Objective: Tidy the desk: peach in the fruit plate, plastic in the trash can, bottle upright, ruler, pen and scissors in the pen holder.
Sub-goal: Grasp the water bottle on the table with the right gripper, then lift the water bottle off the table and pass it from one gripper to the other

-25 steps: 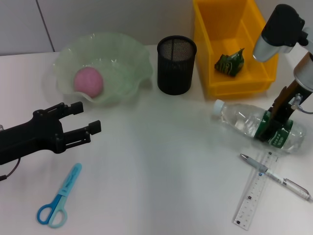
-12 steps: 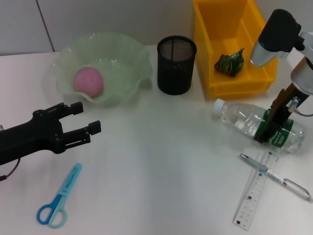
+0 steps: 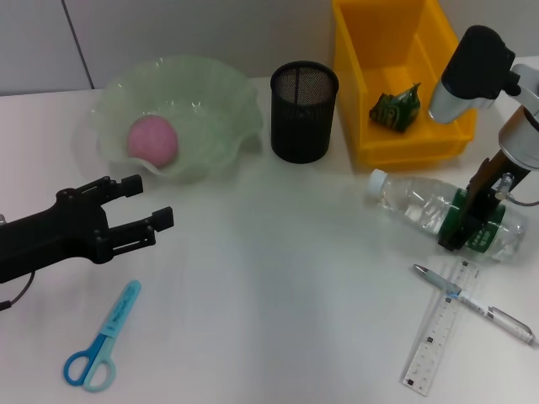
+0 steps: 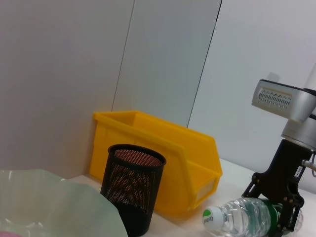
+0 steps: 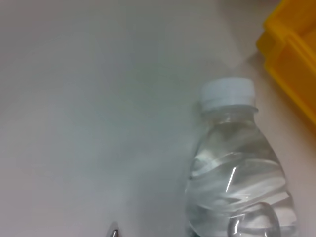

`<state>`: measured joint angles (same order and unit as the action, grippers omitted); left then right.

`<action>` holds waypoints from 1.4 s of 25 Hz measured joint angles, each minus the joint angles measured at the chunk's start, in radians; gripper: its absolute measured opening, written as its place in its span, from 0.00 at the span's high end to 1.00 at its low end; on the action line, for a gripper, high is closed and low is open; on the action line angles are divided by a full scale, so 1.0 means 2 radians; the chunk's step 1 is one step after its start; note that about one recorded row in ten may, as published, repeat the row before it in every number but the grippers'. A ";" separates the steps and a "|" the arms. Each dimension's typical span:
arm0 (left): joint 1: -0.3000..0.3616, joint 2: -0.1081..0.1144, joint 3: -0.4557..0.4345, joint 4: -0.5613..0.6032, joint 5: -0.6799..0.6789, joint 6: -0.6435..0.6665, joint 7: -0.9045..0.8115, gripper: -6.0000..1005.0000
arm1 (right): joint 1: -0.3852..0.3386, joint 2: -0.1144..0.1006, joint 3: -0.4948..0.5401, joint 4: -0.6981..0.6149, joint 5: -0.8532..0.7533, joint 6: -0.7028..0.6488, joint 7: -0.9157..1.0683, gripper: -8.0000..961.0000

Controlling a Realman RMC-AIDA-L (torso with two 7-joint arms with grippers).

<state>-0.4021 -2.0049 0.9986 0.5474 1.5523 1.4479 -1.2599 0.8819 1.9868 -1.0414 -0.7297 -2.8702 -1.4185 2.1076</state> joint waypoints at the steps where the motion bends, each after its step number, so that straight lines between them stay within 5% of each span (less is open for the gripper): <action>1: -0.001 0.000 0.000 0.000 0.000 0.000 0.000 0.19 | 0.000 0.000 -0.001 0.002 0.000 0.001 0.000 0.14; 26: -0.003 0.001 0.000 0.002 -0.002 -0.002 -0.002 0.19 | -0.005 0.010 0.005 -0.017 -0.011 0.009 -0.007 0.18; 35: -0.003 0.003 -0.017 0.000 -0.003 -0.001 -0.004 0.19 | -0.041 0.010 0.007 -0.110 0.099 -0.056 -0.053 0.19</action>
<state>-0.4081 -1.9991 0.9644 0.5480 1.5464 1.4450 -1.2681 0.8003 2.0060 -1.0284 -0.9490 -2.6721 -1.5303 2.0022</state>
